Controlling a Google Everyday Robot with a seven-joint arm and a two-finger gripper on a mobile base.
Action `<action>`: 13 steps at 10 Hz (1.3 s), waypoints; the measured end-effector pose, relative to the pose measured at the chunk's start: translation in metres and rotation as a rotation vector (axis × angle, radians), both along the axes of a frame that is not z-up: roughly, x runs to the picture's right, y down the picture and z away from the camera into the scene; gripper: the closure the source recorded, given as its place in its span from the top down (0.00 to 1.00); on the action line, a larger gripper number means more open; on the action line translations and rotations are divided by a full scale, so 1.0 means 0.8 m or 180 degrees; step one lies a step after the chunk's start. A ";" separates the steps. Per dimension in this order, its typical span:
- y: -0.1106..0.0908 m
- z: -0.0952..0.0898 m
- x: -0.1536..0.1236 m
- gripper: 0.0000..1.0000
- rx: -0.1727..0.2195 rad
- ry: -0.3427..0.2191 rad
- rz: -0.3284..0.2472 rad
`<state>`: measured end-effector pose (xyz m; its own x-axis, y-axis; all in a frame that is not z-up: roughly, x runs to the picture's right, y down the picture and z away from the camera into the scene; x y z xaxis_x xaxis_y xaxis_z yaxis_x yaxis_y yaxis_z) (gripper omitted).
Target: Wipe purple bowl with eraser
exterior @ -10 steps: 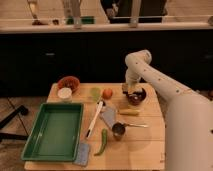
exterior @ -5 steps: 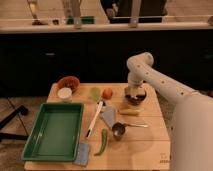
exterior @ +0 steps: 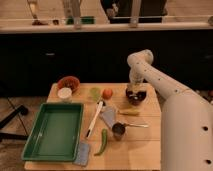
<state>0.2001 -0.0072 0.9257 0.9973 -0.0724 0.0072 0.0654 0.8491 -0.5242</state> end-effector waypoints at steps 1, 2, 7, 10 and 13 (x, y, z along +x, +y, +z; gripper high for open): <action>-0.002 0.005 -0.001 0.02 0.0004 0.0003 -0.0003; -0.002 0.006 -0.008 0.02 0.0000 -0.0029 -0.0009; 0.020 -0.015 -0.043 0.02 -0.0044 -0.0331 -0.0194; 0.034 -0.025 -0.030 0.02 -0.0096 -0.0344 -0.0248; 0.033 -0.022 0.001 0.02 -0.0095 -0.0166 -0.0197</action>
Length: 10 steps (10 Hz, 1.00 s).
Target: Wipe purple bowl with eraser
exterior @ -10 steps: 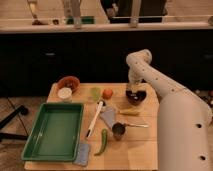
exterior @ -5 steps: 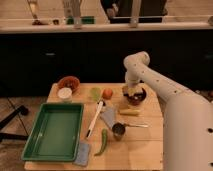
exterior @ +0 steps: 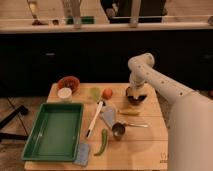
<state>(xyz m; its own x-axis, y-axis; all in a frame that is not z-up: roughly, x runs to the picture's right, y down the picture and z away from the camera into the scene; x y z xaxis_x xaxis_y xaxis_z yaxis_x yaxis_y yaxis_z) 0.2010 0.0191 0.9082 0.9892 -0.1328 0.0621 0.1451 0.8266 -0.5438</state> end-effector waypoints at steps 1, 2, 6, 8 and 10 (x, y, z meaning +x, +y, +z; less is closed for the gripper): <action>-0.003 0.003 0.003 0.02 0.0014 0.0041 0.0019; -0.008 0.007 0.006 0.02 0.0033 0.0089 0.0037; -0.021 0.030 0.016 0.02 0.0037 0.0235 0.0089; -0.026 0.037 0.013 0.02 0.0084 0.0222 0.0114; -0.024 0.036 0.011 0.02 0.0094 0.0153 0.0101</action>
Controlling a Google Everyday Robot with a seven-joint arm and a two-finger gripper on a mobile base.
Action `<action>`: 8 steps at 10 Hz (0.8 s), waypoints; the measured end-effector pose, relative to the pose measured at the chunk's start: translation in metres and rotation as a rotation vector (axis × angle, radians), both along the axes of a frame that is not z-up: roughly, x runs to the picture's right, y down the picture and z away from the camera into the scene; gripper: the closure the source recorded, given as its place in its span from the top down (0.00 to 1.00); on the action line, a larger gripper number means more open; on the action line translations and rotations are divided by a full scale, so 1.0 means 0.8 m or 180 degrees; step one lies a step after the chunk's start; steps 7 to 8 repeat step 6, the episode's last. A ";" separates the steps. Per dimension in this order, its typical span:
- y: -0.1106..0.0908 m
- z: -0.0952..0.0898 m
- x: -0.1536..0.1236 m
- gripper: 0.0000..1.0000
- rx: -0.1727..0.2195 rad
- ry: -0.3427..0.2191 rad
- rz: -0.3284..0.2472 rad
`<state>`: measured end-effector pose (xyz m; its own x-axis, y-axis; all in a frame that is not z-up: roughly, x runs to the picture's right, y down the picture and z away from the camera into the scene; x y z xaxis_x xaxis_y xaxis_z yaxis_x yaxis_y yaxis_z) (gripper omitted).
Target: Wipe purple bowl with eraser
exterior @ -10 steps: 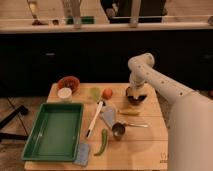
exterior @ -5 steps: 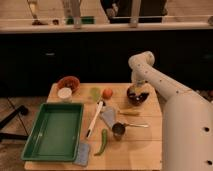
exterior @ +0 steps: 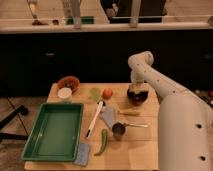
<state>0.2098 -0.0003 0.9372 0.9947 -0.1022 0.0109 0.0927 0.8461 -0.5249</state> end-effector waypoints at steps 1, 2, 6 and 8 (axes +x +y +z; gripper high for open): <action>0.002 -0.001 -0.003 0.02 -0.0027 -0.0038 -0.0002; 0.005 -0.003 -0.006 0.02 -0.0065 -0.0075 -0.0002; 0.022 -0.011 -0.013 0.02 -0.0229 -0.0174 -0.0034; 0.022 -0.011 -0.013 0.02 -0.0229 -0.0174 -0.0034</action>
